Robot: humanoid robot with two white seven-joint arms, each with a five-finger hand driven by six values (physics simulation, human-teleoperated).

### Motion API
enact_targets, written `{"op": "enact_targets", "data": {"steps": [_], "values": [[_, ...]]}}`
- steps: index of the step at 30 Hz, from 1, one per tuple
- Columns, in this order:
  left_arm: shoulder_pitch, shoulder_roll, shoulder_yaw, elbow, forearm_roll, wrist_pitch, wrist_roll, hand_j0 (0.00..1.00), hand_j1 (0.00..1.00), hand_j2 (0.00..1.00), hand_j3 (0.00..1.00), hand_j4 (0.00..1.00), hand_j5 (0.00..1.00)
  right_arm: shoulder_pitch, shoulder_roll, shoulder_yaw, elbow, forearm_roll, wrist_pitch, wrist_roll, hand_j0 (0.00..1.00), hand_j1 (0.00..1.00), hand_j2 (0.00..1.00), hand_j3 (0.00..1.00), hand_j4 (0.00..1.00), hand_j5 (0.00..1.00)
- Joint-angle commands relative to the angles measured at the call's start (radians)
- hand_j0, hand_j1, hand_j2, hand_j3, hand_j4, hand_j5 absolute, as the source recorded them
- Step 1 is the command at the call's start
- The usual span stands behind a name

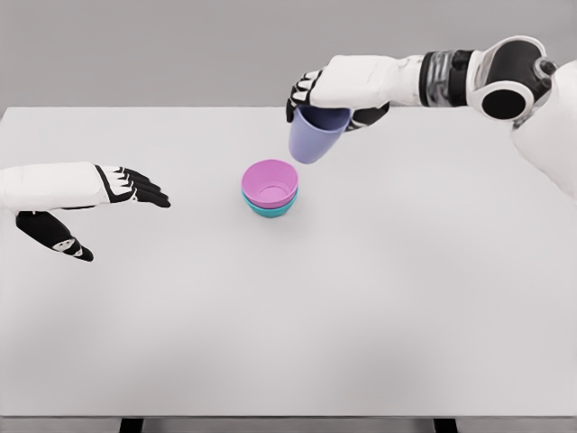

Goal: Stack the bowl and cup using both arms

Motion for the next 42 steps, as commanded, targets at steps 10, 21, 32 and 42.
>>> {"op": "enact_targets", "data": {"steps": [10,21,32,42], "values": [[0.000,-0.005,0.001,0.000,0.007,0.003,0.000,1.00,1.00,1.00,1.00,1.00,1.00,0.005,0.104,0.065,-0.004,-0.005,0.004,-0.001,0.48,0.48,0.48,0.48,0.48,0.48],[0.000,-0.012,0.001,0.011,0.007,0.003,0.000,1.00,1.00,1.00,1.00,1.00,1.00,0.011,0.114,0.079,0.031,0.000,0.010,-0.001,0.48,0.48,0.48,0.48,0.48,0.48],[0.000,-0.012,0.001,0.011,0.007,0.003,0.000,1.00,1.00,1.00,1.00,1.00,1.00,0.011,0.114,0.096,0.077,0.006,0.010,-0.001,0.48,0.48,0.48,0.48,0.48,0.48],[0.000,-0.012,0.001,0.012,0.007,0.003,0.000,1.00,1.00,1.00,1.00,1.00,1.00,0.009,0.121,0.102,0.070,0.027,0.007,-0.001,0.98,0.98,0.98,0.98,0.98,0.98]]}}
